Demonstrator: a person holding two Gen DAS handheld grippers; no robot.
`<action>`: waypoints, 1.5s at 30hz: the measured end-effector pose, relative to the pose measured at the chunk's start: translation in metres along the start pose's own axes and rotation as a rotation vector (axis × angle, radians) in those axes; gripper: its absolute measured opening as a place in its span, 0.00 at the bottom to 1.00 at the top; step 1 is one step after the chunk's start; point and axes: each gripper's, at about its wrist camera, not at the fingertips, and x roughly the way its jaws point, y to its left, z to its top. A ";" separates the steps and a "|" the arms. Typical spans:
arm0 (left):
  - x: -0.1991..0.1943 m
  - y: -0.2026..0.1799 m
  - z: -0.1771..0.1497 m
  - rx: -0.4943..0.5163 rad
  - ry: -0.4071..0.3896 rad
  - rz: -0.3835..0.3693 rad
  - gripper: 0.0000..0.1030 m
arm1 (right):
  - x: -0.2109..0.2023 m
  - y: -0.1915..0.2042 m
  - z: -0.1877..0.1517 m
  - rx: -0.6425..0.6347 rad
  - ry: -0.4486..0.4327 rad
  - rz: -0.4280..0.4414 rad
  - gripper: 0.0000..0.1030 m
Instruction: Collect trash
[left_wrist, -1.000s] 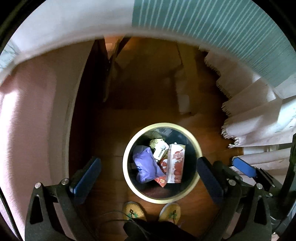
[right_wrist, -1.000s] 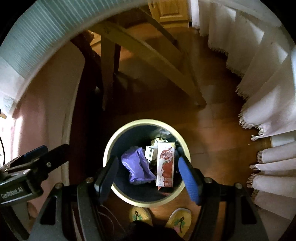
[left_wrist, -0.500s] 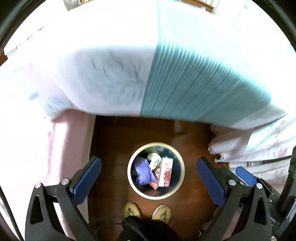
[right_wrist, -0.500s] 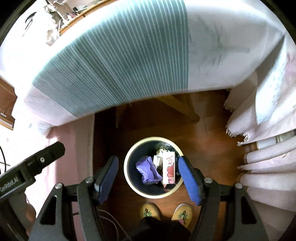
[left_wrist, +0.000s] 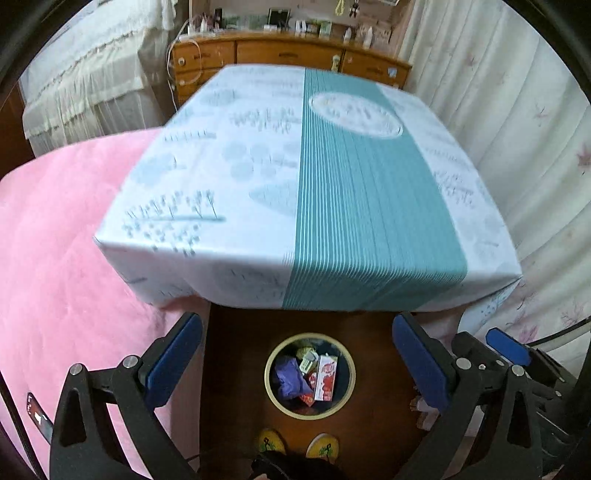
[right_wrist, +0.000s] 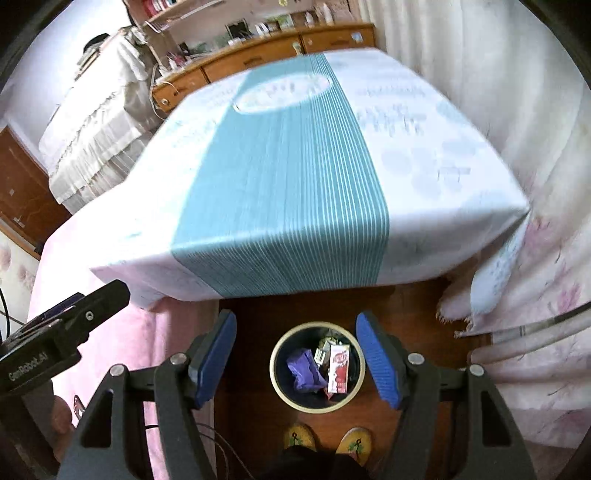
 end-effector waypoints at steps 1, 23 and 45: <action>-0.007 0.000 0.003 -0.001 -0.006 0.001 0.99 | -0.007 0.002 0.003 -0.006 -0.004 0.000 0.66; -0.077 -0.020 0.017 0.012 -0.096 0.055 0.99 | -0.094 0.029 0.031 -0.075 -0.150 -0.031 0.66; -0.085 -0.025 0.019 0.026 -0.101 0.064 0.99 | -0.102 0.028 0.031 -0.078 -0.166 -0.017 0.66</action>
